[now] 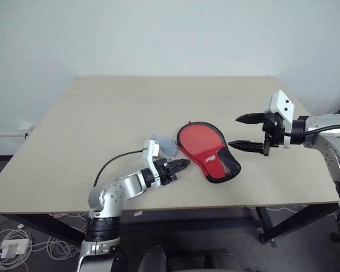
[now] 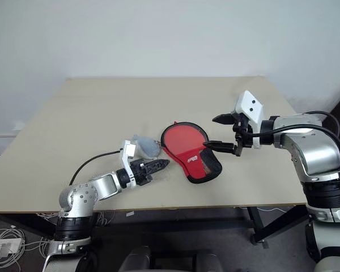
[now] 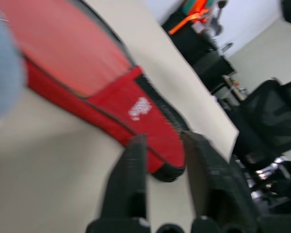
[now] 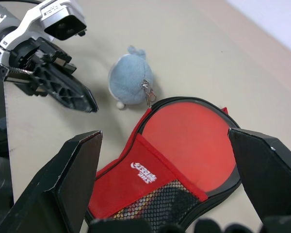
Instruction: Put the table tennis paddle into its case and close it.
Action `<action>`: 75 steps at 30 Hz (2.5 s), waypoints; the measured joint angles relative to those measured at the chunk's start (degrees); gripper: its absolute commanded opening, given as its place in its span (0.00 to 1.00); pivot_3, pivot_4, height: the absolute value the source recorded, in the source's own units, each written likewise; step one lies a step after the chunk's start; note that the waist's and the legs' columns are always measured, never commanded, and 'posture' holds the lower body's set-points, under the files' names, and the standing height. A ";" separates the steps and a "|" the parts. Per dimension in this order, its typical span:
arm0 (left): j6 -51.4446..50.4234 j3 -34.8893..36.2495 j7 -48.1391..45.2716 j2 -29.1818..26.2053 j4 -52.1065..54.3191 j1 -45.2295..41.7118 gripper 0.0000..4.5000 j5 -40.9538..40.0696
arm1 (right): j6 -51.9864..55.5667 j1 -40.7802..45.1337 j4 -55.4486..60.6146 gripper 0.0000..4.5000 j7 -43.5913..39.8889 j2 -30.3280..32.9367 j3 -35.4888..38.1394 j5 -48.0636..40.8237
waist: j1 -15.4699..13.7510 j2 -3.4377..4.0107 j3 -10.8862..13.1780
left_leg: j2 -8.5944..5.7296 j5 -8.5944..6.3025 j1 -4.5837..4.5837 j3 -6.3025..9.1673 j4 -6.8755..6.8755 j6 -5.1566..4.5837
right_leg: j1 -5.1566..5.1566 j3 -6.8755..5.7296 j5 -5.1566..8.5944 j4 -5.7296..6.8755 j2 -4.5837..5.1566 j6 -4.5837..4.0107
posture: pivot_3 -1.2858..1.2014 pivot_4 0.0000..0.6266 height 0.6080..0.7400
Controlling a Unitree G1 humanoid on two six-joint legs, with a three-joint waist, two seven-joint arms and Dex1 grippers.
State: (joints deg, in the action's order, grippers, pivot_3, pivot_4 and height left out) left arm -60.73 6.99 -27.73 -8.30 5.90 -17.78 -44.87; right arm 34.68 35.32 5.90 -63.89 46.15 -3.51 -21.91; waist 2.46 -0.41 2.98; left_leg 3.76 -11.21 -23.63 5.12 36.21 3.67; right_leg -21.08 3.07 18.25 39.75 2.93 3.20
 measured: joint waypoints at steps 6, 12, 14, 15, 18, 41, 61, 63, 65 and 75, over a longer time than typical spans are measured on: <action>-1.59 -1.81 1.69 3.47 -1.24 -0.60 0.91 -0.80 | 0.69 -0.14 0.60 1.00 0.33 -0.21 -0.02 -0.03 | 0.01 0.00 0.00 | 0.00 0.00 0.01 0.00 0.00 0.00 | -0.01 0.00 0.00 0.00 0.00 -0.01 | 0.52 0.00 0.57; -1.80 -2.36 3.88 4.80 -5.18 -3.24 0.99 0.06 | 1.36 -0.14 1.62 1.00 0.49 -0.26 -0.02 -0.15 | 0.01 0.00 0.00 | -0.01 0.00 0.01 0.00 0.00 0.00 | 0.00 0.00 0.00 0.00 0.00 0.00 | 0.52 0.00 0.57; -2.51 -2.26 4.34 5.39 -6.28 -3.70 0.99 -0.04 | 1.55 -0.15 1.75 1.00 0.58 -0.26 -0.02 -0.16 | 0.01 0.00 0.00 | -0.01 0.00 0.01 0.00 0.00 0.00 | 0.00 0.00 0.00 0.00 0.00 -0.01 | 0.52 0.00 0.57; -2.87 -2.26 4.64 5.70 -6.83 -3.84 0.99 -0.06 | 1.60 -0.16 1.85 1.00 0.61 -0.26 -0.02 -0.18 | 0.02 0.00 0.00 | -0.01 0.00 0.01 0.01 -0.01 0.00 | -0.01 0.01 0.00 0.00 0.00 0.00 | 0.52 0.00 0.57; -3.64 -2.12 5.40 6.77 -8.31 -3.86 0.99 -0.09 | 1.89 -0.33 2.35 1.00 1.21 -0.26 -0.02 -0.31 | 0.00 0.00 0.00 | -0.01 0.00 0.01 0.00 0.00 0.00 | 0.00 0.01 0.00 0.00 0.00 0.00 | 0.52 0.00 0.57; -8.71 2.74 11.69 12.97 -16.38 -8.45 0.99 -0.56 | 3.75 -0.94 4.53 1.00 2.89 -0.28 -0.01 -1.21 | -0.02 -0.01 0.00 | -0.05 0.00 0.01 0.05 0.01 0.00 | 0.04 -0.02 0.06 -0.02 0.00 0.10 | 0.52 0.00 0.57; -14.51 10.35 21.85 16.23 -20.00 -13.79 0.99 -1.45 | 3.84 -1.91 4.98 1.00 4.01 -0.44 -0.01 -2.16 | -0.51 -0.03 0.00 | -0.08 0.00 0.04 0.12 0.06 0.01 | 0.11 -0.09 0.06 -0.04 0.03 0.12 | 0.52 0.00 0.57; -16.04 11.57 22.80 16.10 -19.13 -13.80 0.99 -1.98 | 3.83 -2.16 4.98 1.00 4.19 -0.44 -0.01 -2.26 | -0.32 -0.03 0.00 | -0.08 0.00 0.04 0.13 0.01 0.01 | 0.08 -0.08 0.06 -0.04 0.03 0.12 | 0.52 0.00 0.57; -17.72 12.86 23.80 16.01 -18.29 -13.74 0.99 -2.69 | 3.83 -2.20 5.04 1.00 4.36 -0.45 -0.01 -2.34 | -0.02 -0.03 0.00 | -0.08 0.00 0.04 0.13 0.00 0.01 | 0.08 -0.08 0.06 -0.04 0.03 0.12 | 0.52 0.00 0.57; -21.36 13.39 22.48 14.62 -12.16 -8.95 0.99 -4.33 | 3.83 -2.44 5.72 1.00 4.98 -0.84 -0.01 -2.68 | 0.03 -0.03 0.00 | -0.08 0.00 0.04 0.13 -0.03 0.02 | 0.07 -0.08 0.06 -0.05 0.03 0.11 | 0.52 0.00 0.57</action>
State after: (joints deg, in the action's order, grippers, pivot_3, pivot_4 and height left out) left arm -82.10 20.38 -5.25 6.32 -6.26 -26.74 -49.20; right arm 38.51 32.88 11.62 -58.92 45.31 -3.52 -24.59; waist 2.49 -0.44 2.98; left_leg 3.67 -11.21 -23.59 5.25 36.17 3.69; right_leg -21.01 2.99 18.31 39.70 2.96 3.30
